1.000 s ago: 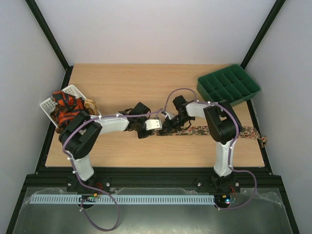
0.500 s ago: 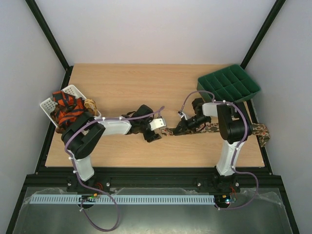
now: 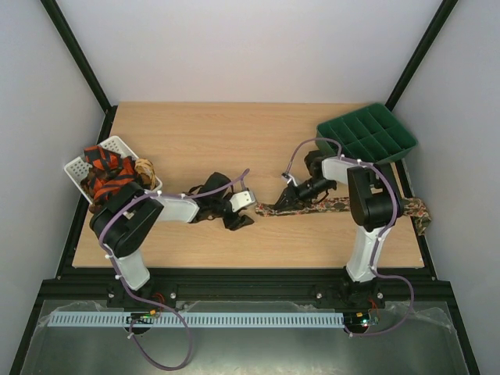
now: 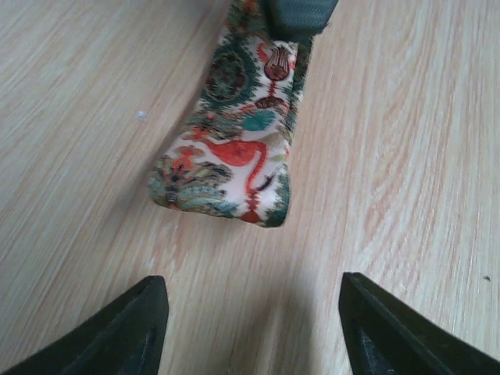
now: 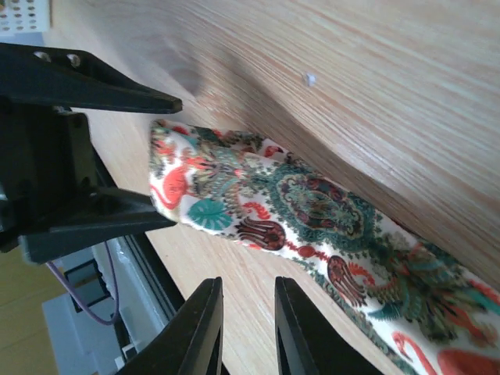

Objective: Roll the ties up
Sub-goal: Roll the tie at the center of the board.

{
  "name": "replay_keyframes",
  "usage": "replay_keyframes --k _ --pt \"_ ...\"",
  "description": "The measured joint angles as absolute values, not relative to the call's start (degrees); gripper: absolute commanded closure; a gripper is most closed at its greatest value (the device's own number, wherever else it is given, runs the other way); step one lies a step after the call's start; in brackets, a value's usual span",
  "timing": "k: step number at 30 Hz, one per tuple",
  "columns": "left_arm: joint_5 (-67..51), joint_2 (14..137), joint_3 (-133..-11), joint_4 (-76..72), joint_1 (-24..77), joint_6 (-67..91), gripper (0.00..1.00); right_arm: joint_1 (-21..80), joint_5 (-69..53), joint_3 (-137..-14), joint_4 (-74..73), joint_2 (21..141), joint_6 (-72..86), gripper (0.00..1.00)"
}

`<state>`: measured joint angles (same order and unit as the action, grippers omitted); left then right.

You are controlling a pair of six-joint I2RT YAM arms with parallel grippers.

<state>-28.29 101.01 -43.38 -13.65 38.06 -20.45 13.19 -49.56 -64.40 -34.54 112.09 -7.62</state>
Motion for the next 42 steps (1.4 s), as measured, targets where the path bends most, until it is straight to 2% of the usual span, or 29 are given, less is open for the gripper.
replay_keyframes --k 4,9,25,35,40,42 --pt "-28.64 101.08 -43.29 -15.16 37.54 -21.52 0.62 11.70 -48.58 -66.15 -36.51 111.37 -8.86 0.87" --pt "-28.71 102.61 -44.66 -16.05 37.28 -22.15 0.71 11.22 -46.09 -66.30 -36.05 113.34 -8.27 0.89" --pt "-32.60 105.97 -52.88 -17.52 39.05 -18.79 0.73 16.40 -48.03 -66.37 -30.30 116.55 -1.21 0.88" --pt "-31.33 111.61 -54.59 -15.64 39.81 -20.40 0.73 14.39 -47.83 -68.01 -34.06 116.62 -3.92 0.76" --pt "-31.05 111.66 -54.70 -15.42 39.79 -20.84 0.73 12.27 -47.51 -69.19 -38.96 115.96 -7.25 0.64" --pt "-30.92 111.77 -54.98 -15.20 39.86 -20.84 0.73 12.01 -48.45 -69.34 -39.88 115.42 -7.51 0.63"
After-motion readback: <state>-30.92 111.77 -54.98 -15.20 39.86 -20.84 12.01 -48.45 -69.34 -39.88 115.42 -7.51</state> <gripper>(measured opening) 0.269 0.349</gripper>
